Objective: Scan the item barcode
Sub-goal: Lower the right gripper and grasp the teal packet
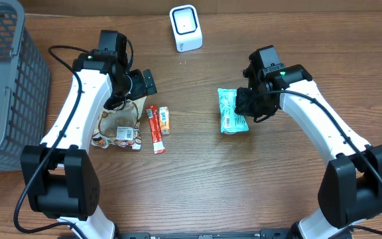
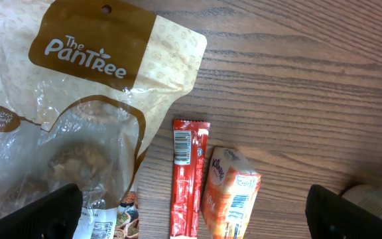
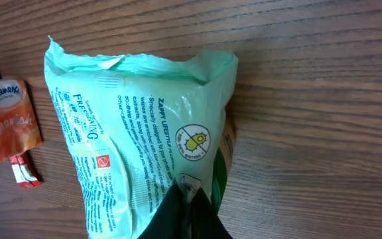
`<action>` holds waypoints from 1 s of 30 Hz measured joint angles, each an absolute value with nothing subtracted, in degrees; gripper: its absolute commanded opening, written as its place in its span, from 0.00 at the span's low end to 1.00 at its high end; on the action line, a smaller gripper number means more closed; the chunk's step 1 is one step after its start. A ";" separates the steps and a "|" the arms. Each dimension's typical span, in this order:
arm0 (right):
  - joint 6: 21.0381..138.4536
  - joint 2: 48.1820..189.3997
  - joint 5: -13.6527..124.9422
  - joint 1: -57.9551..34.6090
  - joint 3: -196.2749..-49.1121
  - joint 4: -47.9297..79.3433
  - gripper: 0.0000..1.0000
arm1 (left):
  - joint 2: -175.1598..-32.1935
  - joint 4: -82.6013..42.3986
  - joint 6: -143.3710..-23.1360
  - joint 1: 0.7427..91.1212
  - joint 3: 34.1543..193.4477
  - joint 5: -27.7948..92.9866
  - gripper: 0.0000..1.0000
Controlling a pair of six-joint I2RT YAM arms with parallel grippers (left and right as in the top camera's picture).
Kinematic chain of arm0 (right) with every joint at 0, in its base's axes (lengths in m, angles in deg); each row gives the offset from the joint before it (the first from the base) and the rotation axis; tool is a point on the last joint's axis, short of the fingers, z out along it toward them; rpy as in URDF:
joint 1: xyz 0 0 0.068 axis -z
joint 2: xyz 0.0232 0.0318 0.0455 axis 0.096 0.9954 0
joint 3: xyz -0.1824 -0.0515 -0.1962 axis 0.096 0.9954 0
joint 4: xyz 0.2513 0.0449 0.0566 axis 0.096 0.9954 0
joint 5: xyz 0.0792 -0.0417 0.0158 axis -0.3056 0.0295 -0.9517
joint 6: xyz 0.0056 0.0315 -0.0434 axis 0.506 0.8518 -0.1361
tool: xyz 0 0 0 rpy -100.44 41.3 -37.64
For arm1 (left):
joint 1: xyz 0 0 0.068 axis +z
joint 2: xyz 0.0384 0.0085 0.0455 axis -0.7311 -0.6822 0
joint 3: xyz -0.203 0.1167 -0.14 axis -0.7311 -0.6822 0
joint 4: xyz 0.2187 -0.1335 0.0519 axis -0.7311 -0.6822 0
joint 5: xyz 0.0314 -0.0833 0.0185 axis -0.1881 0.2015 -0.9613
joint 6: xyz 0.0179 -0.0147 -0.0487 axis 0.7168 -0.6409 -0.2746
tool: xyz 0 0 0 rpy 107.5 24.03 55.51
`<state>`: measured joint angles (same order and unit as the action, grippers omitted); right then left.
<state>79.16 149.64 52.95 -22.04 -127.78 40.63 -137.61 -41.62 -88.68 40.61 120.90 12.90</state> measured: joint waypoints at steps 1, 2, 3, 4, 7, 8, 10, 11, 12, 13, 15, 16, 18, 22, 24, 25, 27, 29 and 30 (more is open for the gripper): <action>79.13 149.58 52.95 -22.04 -127.78 40.66 0.04 | -137.61 -41.62 -88.68 40.61 120.90 12.90 1.00; 79.13 149.51 52.92 -22.04 -127.78 40.68 0.04 | -137.61 -41.62 -88.68 40.61 120.90 12.92 0.99; 79.11 149.42 52.92 -22.04 -127.80 40.74 0.04 | -137.61 -41.62 -88.66 40.61 120.90 12.90 1.00; 79.13 149.31 52.88 -22.04 -127.88 40.90 0.04 | -137.61 -41.62 -88.68 40.61 120.90 12.90 1.00; 79.11 148.81 52.27 -22.04 -128.19 41.01 0.04 | -137.61 -41.62 -88.68 40.61 120.90 12.90 1.00; 79.11 148.42 51.81 -22.04 -128.37 40.98 0.04 | -137.61 -41.62 -88.68 40.61 120.90 12.92 1.00; 79.11 147.46 50.69 -22.04 -128.76 40.96 0.04 | -137.61 -41.62 -88.68 40.61 120.90 12.90 1.00; 79.09 146.87 49.95 -22.04 -128.98 40.79 0.04 | -137.61 -41.62 -88.68 40.61 120.90 12.92 1.00; 79.13 146.23 48.95 -22.04 -129.22 40.74 0.04 | -137.61 -41.64 -88.68 40.61 120.90 12.90 1.00; 79.13 145.75 48.20 -22.04 -129.41 40.70 0.04 | -137.61 -41.62 -88.66 40.61 120.90 12.90 0.99; 79.13 145.01 46.34 -22.04 -129.72 40.57 0.04 | -137.61 -41.62 -88.68 40.61 120.90 12.92 1.00; 79.13 144.83 45.58 -22.07 -129.76 40.42 0.04 | -137.61 -41.62 -88.66 40.61 120.90 12.90 0.99; 79.13 144.81 44.53 -22.48 -129.79 40.02 0.04 | -137.61 -41.64 -88.68 40.61 120.90 12.90 1.00; 79.33 144.79 43.59 -24.89 -129.79 37.71 0.04 | -137.61 -41.62 -88.68 40.61 120.90 12.90 0.99; 79.42 144.79 43.33 -26.55 -129.79 36.11 0.04 | -137.61 -41.62 -88.68 40.61 120.90 12.92 1.00; 79.64 144.81 43.35 -27.36 -129.79 35.54 0.04 | -137.61 -41.62 -88.68 40.61 120.90 12.90 0.99; 80.47 144.81 43.81 -29.08 -129.79 34.89 0.04 | -137.61 -41.62 -88.66 40.61 120.90 12.92 1.00; 80.88 144.86 44.42 -30.09 -129.79 34.69 0.04 | -137.61 -41.64 -88.68 40.61 120.90 12.92 0.99; 81.08 144.92 44.68 -30.50 -129.79 34.60 0.04 | -137.61 -41.62 -88.66 40.61 120.90 12.92 1.00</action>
<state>81.08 144.92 44.68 -30.50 -129.79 34.60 -137.61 -41.62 -88.66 40.61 120.90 12.92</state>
